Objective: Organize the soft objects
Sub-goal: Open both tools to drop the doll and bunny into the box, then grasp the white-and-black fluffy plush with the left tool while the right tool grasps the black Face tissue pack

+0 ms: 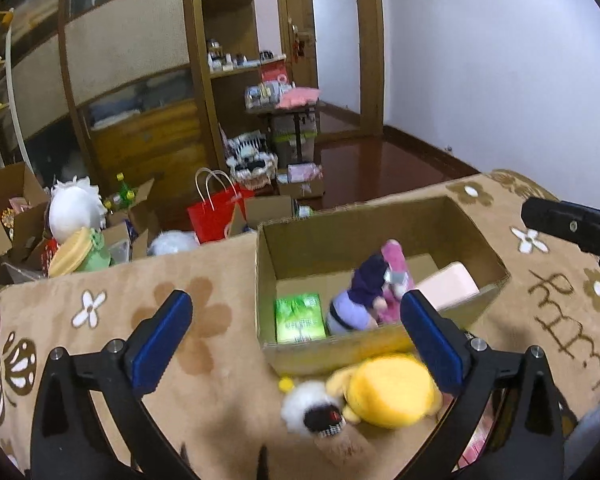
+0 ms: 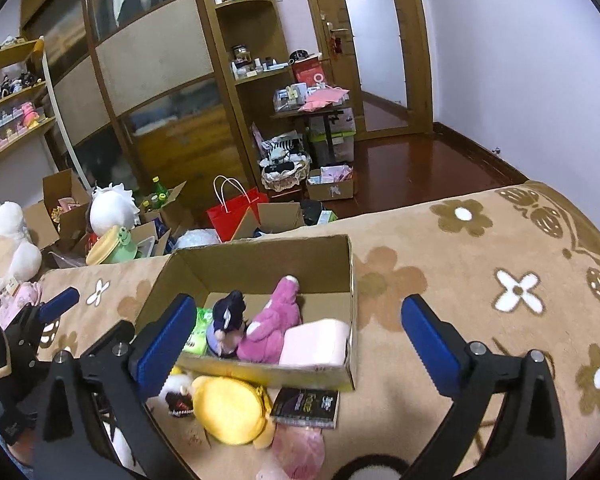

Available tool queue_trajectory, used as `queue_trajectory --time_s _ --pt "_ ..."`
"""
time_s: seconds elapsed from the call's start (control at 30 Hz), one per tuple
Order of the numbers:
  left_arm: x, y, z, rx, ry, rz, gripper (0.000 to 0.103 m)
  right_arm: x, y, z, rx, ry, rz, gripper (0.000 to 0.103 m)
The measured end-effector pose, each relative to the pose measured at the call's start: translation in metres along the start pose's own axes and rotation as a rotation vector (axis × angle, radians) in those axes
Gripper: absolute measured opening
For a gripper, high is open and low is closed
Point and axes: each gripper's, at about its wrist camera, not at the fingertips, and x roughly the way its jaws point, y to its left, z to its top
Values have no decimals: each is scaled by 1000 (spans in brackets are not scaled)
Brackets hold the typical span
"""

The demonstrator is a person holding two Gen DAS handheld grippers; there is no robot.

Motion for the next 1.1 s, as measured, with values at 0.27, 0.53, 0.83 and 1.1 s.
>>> queue_trajectory --time_s 0.27,0.53,0.83,1.1 --pt "-21 -6 -17 5 47 11 103 -22 8 -13 0 5 3 103" --pt "-18 -6 -34 6 98 13 103 -21 15 -32 4 35 -14 103" --pt "9 1 -47 0 177 15 103 8 12 -53 -2 107 -37 103" --pt "43 11 -57 -25 278 -14 103 41 0 -65 38 171 -63 103"
